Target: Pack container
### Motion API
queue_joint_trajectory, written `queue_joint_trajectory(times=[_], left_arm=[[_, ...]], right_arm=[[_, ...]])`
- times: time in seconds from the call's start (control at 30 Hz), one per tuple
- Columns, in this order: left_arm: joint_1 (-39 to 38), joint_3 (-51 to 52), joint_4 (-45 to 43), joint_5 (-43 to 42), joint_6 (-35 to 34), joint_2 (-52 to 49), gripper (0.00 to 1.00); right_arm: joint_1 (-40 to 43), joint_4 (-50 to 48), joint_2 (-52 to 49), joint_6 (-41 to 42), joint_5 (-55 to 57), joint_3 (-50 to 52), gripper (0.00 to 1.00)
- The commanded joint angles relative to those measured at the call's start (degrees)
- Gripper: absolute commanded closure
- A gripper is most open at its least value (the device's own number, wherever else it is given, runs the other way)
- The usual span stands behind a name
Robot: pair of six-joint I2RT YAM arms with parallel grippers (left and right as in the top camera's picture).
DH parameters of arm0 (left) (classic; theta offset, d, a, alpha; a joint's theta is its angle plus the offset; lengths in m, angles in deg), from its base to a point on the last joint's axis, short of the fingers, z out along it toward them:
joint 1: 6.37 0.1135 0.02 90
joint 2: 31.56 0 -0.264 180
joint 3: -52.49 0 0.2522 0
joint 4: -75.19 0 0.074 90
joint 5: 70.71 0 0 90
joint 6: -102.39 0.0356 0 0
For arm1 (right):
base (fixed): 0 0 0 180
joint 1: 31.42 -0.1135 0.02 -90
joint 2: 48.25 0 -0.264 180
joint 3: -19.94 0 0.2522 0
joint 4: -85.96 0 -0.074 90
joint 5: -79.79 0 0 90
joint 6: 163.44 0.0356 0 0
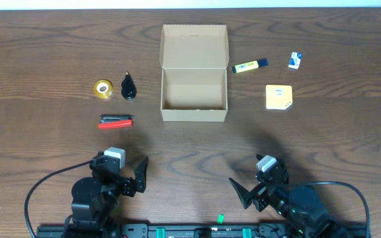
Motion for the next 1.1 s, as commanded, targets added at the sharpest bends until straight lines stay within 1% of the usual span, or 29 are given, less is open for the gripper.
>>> queue_joint_trajectory(times=[0.0,0.6,0.7,0.73,0.8,0.83,0.9,0.97,1.0,1.07], left_arm=[[-0.24,0.68,0.07,-0.98,-0.37,0.35,0.05],[-0.24,0.68,0.07,-0.98,-0.37,0.35,0.05],[-0.24,0.68,0.04,-0.98,-0.37,0.35,0.05],[-0.24,0.68,0.04,-0.98,-0.37,0.35,0.05],[-0.24,0.68,0.04,-0.98,-0.37,0.35,0.05],[-0.24,0.68,0.04,-0.98,-0.37,0.35,0.05],[-0.24,0.68,0.04,-0.98,-0.37,0.35,0.05],[-0.24,0.68,0.04,-0.98,-0.37,0.35,0.05],[-0.24,0.68,0.04,-0.98,-0.37,0.35,0.05],[-0.24,0.68,0.04,-0.98,-0.37,0.35,0.05]], right_arm=[[-0.57,-0.02,0.57,0.72,0.17,0.26,0.01],[-0.57,-0.04,0.57,0.68,0.5,0.26,0.01],[-0.57,-1.66,0.57,1.14,1.25,0.26,0.01],[-0.57,-2.67,0.57,3.04,0.81,0.26,0.01],[-0.57,-4.63,0.57,9.6,0.79,0.26,0.01],[-0.57,-5.27,0.57,14.82,0.72,0.26,0.01],[-0.57,-5.22,0.57,27.87,-0.61,0.26,0.01],[-0.57,-4.61,0.57,37.38,-2.64,0.26,0.01],[-0.57,-4.48,0.57,40.3,-2.86,0.26,0.01],[-0.52,-4.59,0.57,42.29,-1.68,0.26,0.01]])
